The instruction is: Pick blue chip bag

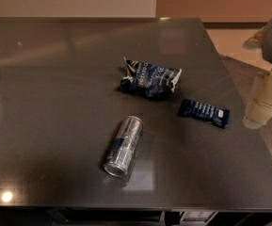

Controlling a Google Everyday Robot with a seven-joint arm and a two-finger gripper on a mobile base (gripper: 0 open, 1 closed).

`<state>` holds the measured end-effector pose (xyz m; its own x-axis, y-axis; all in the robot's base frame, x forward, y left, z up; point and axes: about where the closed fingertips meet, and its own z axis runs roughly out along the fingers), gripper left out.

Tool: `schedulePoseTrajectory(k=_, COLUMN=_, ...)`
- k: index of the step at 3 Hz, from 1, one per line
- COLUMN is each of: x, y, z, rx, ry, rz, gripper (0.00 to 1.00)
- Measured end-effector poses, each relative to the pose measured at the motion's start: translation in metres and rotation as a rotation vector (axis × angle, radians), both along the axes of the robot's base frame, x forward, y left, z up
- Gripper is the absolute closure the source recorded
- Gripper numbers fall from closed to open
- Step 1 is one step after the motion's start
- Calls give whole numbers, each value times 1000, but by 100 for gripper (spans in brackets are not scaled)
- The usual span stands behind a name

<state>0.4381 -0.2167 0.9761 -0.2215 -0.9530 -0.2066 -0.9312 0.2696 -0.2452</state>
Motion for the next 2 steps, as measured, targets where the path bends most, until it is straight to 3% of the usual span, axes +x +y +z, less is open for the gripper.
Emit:
schedulePoseTrajectory(k=1, x=0, y=0, z=0, rx=0, ry=0, rz=0, gripper=0)
schedulePoseTrajectory(k=2, x=16, y=9, z=-6, rx=-5, ry=33, rz=15, gripper=0)
